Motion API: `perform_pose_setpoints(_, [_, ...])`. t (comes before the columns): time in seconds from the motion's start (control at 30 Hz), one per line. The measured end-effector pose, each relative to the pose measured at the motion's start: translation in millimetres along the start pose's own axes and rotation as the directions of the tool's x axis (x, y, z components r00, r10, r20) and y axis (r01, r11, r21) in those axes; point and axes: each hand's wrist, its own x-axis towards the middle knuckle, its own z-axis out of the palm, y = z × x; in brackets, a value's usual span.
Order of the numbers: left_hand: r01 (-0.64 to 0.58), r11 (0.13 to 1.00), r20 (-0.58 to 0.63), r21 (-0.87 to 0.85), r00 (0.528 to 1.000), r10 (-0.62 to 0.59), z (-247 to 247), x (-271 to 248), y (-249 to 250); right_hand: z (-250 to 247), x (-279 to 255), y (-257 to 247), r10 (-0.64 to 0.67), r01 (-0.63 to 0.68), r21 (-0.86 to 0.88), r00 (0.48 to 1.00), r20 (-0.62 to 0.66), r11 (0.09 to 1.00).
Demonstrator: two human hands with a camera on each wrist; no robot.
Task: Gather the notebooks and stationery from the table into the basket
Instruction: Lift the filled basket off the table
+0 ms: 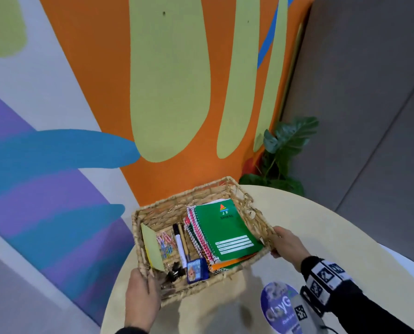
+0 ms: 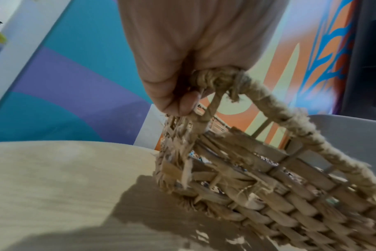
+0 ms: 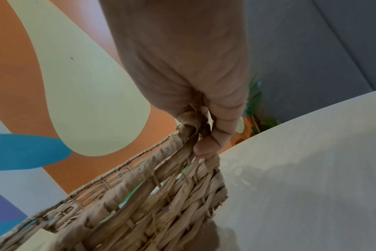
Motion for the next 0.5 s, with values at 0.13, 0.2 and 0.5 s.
perform_pose_setpoints(0.13, [0.065, 0.997, -0.052, -0.029, 0.996, -0.067, 17, 27, -4, 20, 46, -27, 0.006, -0.006, 0.018, 1.000, -0.007, 1.000])
perform_pose_setpoints(0.2, [0.091, 0.995, -0.072, -0.040, 0.993, -0.094, 25, 35, -7, 29, 65, -35, 0.018, -0.018, 0.031, 1.000, -0.009, 0.999])
perform_pose_setpoints(0.5, [0.253, 0.962, -0.086, -0.106, 0.961, -0.262, 49, 49, -13, 62, 109, -40, 0.041, -0.039, 0.023, 0.997, -0.059, 0.999])
